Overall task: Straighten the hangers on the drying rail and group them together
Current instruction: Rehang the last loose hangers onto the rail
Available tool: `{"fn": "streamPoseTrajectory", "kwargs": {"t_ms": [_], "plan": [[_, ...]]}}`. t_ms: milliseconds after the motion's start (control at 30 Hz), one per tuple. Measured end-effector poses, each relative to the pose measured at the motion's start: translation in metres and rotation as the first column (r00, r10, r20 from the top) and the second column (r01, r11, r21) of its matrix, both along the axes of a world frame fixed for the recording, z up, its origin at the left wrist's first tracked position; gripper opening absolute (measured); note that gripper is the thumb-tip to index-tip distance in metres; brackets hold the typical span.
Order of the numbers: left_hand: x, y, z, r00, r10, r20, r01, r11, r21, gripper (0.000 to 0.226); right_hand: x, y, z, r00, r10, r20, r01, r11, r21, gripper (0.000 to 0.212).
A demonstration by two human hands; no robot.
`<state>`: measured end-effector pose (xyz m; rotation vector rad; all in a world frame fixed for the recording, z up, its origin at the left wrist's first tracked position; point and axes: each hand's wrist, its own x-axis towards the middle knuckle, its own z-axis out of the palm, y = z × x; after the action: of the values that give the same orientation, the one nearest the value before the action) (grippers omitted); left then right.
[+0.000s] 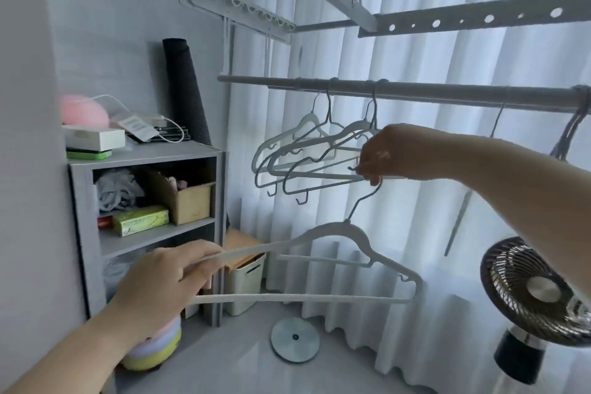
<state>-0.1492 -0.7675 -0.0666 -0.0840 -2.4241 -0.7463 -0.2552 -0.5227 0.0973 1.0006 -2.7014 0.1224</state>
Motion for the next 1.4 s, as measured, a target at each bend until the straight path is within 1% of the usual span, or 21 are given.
{"fn": "streamPoseTrajectory", "kwargs": {"t_ms": [67,133,200,267,333,400,467,500,567,667,733,767,800,833,933,1033,1133,1233,1400], "plan": [[0.014,-0.015,-0.005,0.994,0.113,-0.008,-0.112,0.993,0.029,0.026,0.012,-0.018,-0.007,0.998,0.022,0.056,-0.018,0.998,-0.055,0.021],[0.025,-0.031,-0.010,0.969,0.243,-0.029,-0.242,0.969,0.053,0.010,0.025,-0.037,-0.018,0.992,0.039,0.123,-0.024,0.992,-0.124,0.023],[0.032,-0.042,-0.018,0.941,0.337,-0.038,-0.335,0.941,0.055,0.021,0.036,-0.052,-0.029,0.980,0.049,0.192,-0.011,0.981,-0.194,0.028],[0.040,-0.045,-0.028,0.939,0.337,-0.066,-0.331,0.940,0.086,0.026,0.048,-0.066,-0.042,0.961,0.055,0.271,0.024,0.959,-0.282,0.029],[0.051,-0.036,-0.038,0.957,0.280,-0.074,-0.268,0.954,0.136,0.025,0.060,-0.077,-0.054,0.929,0.077,0.361,0.068,0.926,-0.372,0.028],[0.058,-0.022,-0.049,0.983,0.171,-0.063,-0.154,0.964,0.216,0.024,0.070,-0.087,-0.065,0.890,0.104,0.444,0.115,0.890,-0.440,0.028],[0.063,-0.007,-0.059,0.998,0.061,-0.033,-0.048,0.950,0.308,0.026,0.079,-0.097,-0.075,0.852,0.128,0.508,0.167,0.852,-0.495,0.027],[0.065,-0.001,-0.063,1.000,0.009,0.008,-0.011,0.935,0.354,0.029,0.082,-0.102,-0.078,0.835,0.138,0.533,0.196,0.830,-0.523,0.026],[0.068,0.007,-0.068,0.989,-0.097,0.110,0.040,0.902,0.429,0.045,0.087,-0.111,-0.084,0.808,0.151,0.570,0.255,0.782,-0.568,0.025],[0.072,0.011,-0.069,0.950,-0.216,0.225,0.090,0.881,0.465,0.067,0.091,-0.122,-0.089,0.777,0.175,0.605,0.326,0.710,-0.624,0.026],[0.075,0.012,-0.069,0.922,-0.245,0.301,0.105,0.905,0.413,0.090,0.093,-0.127,-0.090,0.756,0.211,0.620,0.370,0.643,-0.670,0.024],[0.076,0.013,-0.069,0.911,-0.241,0.335,0.111,0.924,0.365,0.095,0.093,-0.128,-0.091,0.750,0.223,0.623,0.390,0.611,-0.689,0.024],[0.075,0.014,-0.070,0.910,-0.220,0.350,0.106,0.942,0.318,0.091,0.093,-0.129,-0.091,0.747,0.230,0.624,0.406,0.585,-0.702,0.024],[0.075,0.015,-0.070,0.920,-0.192,0.342,0.089,0.952,0.294,0.082,0.093,-0.129,-0.091,0.744,0.232,0.626,0.418,0.568,-0.709,0.024],[0.067,0.014,-0.068,0.956,-0.137,0.260,0.048,0.945,0.324,0.053,0.089,-0.125,-0.092,0.738,0.224,0.636,0.443,0.550,-0.708,0.022],[0.059,0.009,-0.062,0.959,-0.153,0.240,0.067,0.940,0.333,0.038,0.083,-0.118,-0.091,0.726,0.243,0.644,0.461,0.524,-0.717,0.019],[0.051,0.008,-0.056,0.949,-0.191,0.252,0.095,0.932,0.350,0.030,0.077,-0.108,-0.091,0.721,0.240,0.650,0.474,0.512,-0.716,0.019],[0.040,0.011,-0.048,0.936,-0.221,0.275,0.107,0.920,0.376,0.028,0.071,-0.096,-0.088,0.735,0.220,0.641,0.479,0.501,-0.721,0.020],[0.016,0.023,-0.027,0.917,-0.288,0.277,0.150,0.891,0.429,0.028,0.057,-0.062,-0.067,0.814,0.083,0.575,0.456,0.523,-0.720,0.018]]}}
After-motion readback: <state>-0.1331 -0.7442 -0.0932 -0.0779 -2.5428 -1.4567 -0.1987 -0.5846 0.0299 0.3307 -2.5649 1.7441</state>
